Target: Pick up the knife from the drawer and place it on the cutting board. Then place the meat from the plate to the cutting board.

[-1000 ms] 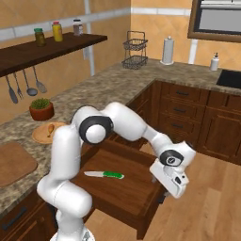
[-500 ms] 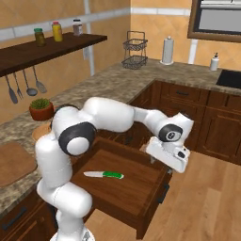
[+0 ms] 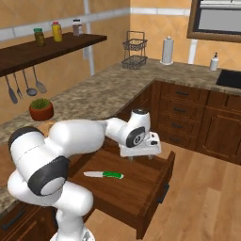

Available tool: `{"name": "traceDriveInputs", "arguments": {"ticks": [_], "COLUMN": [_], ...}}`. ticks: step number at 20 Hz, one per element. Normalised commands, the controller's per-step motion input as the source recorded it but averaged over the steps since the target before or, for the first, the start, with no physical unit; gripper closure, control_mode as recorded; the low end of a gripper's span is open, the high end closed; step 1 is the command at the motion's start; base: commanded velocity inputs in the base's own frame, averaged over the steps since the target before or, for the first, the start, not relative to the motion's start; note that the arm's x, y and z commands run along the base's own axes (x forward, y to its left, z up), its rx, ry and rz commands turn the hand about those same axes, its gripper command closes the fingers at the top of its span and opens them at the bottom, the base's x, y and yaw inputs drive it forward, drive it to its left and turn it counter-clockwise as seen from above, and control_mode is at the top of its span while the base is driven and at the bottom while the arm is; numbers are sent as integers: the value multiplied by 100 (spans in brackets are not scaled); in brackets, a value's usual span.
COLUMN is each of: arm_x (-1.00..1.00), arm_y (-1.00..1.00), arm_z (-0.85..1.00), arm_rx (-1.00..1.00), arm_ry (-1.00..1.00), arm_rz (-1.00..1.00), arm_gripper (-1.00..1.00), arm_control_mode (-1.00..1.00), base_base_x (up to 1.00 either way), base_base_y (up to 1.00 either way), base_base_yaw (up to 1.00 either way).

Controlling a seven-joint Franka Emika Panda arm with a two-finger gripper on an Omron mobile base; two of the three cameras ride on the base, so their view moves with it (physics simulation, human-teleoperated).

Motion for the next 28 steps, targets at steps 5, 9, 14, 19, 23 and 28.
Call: {"name": "traceDriveInputs", "arguments": {"ticks": [5,9,14,19,23,28], "arm_x": [56,51,-6,-9,-4,4], "arm_y": [51,52,7,-6,2,51], "arm_z": [0,1,6,-5,0,-6], "arm_rx": [-9,-1,2,8,1,0], "arm_ry": [-13,0,0,0,12,19], "arm_rz": [72,56,25,41,68,38], "arm_gripper": [-100,-100,-100,-100,-100,-100], "arm_control_mode": [-100,-100,-100,-100,-100,-100], "base_base_x": [0,0,0,0,0,0], "base_base_y": [0,0,0,0,0,0], "base_base_yaw": [0,0,0,0,0,0]}}
